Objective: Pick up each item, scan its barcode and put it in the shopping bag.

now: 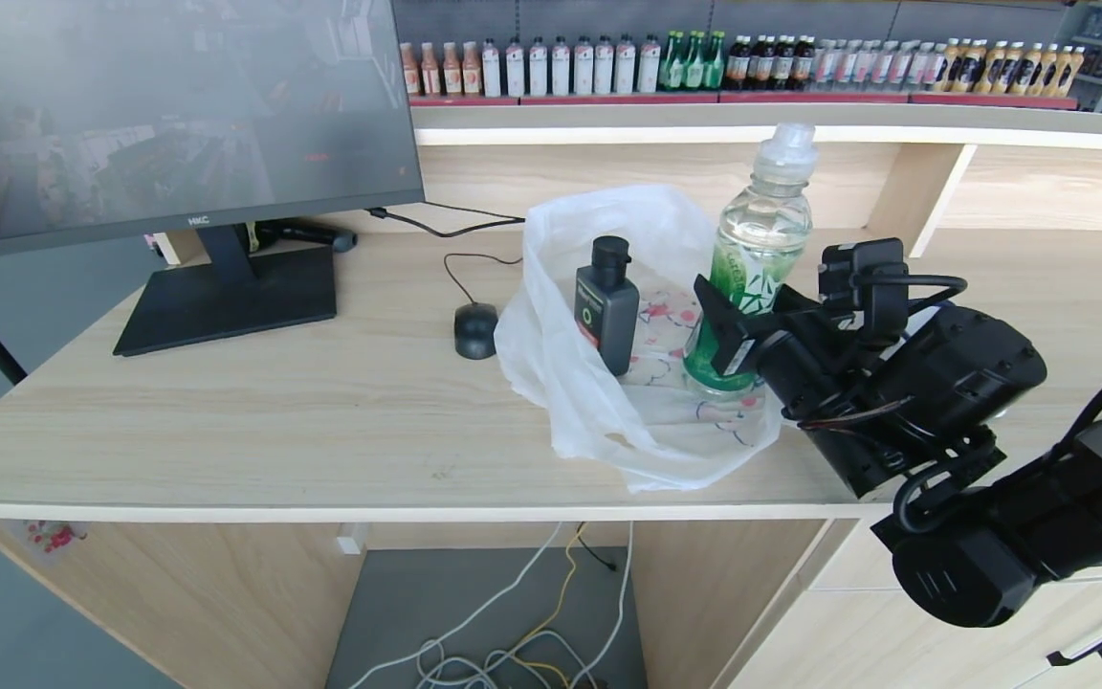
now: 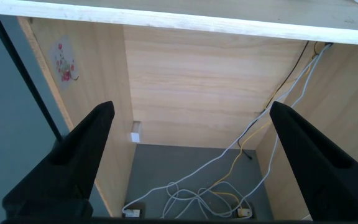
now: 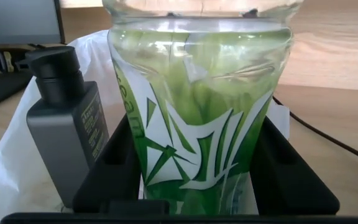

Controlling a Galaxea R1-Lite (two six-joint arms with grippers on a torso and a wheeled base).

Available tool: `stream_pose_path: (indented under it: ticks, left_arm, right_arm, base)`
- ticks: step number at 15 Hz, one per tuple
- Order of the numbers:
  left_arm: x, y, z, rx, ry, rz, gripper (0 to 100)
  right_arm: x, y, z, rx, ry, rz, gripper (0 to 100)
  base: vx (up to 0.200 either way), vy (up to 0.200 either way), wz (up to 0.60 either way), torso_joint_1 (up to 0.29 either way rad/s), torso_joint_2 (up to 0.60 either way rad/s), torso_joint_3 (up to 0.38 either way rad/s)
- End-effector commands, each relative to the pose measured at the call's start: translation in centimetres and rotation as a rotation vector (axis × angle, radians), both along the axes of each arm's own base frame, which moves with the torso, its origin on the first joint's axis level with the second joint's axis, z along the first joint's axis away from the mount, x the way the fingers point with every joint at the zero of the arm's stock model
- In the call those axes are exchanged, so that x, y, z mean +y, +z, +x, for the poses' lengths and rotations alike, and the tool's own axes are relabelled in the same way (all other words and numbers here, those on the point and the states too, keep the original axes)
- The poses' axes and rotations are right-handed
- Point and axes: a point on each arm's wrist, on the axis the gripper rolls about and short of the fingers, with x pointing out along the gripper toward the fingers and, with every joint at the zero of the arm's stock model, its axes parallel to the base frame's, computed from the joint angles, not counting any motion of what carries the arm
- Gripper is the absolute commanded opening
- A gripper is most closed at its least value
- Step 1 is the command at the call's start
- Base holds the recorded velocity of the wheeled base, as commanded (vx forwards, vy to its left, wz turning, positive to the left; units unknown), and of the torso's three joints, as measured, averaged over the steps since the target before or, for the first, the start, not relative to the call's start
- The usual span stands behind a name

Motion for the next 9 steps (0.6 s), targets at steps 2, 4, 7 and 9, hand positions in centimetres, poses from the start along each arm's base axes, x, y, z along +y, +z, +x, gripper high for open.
stream_pose_path:
  ticks: [2, 4, 7, 9]
  left_arm:
    - [0.00, 0.00, 0.00, -0.001, 0.000, 0.000, 100]
    - [0.00, 0.00, 0.00, -0.001, 0.000, 0.000, 100]
    - [0.00, 0.00, 0.00, -0.001, 0.000, 0.000, 100]
    - [0.00, 0.00, 0.00, -0.001, 0.000, 0.000, 100]
  right_arm:
    - [0.03, -0.29, 0.01, 0.009, 0.001, -0.003, 0]
    - [0.03, -0.04, 0.13, 0.002, 0.002, 0.009, 0]
    - [-0.55, 0.13, 0.28, 0.001, -0.012, 0.022, 100]
    - [-0.53, 0.54, -0.15, -0.003, -0.001, 0.037, 100]
  base:
    - [0.000, 0.000, 0.00, 0.000, 0.00, 0.000]
    - [0.000, 0.000, 0.00, 0.000, 0.00, 0.000]
    - [0.000, 0.000, 0.00, 0.000, 0.00, 0.000]
    - [0.000, 0.000, 0.00, 0.000, 0.00, 0.000]
